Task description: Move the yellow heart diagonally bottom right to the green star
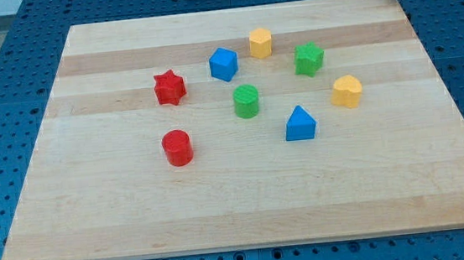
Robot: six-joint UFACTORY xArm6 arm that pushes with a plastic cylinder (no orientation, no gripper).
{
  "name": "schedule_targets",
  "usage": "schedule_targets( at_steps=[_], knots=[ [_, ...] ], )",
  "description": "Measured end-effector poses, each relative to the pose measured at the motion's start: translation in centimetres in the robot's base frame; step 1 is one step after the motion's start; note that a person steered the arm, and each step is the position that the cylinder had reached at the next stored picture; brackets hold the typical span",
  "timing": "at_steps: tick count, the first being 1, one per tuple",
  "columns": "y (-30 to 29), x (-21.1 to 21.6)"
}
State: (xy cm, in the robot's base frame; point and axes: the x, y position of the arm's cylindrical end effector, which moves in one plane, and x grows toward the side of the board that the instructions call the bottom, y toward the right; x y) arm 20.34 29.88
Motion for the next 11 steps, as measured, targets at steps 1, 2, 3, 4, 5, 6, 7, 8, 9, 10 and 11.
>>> schedule_targets(
  at_steps=[1, 2, 3, 4, 5, 6, 7, 8, 9, 10, 11],
  knots=[
    [-0.7, 0.3],
    [-4.4, 4.2],
    [-6.8, 9.5],
    [-8.9, 13.7],
    [-13.3, 14.6],
    [-16.2, 15.9],
    [-16.7, 18.2],
    [-16.1, 19.8],
    [-15.7, 20.7],
    [-14.7, 20.9],
    [-12.3, 20.9]
  ],
)
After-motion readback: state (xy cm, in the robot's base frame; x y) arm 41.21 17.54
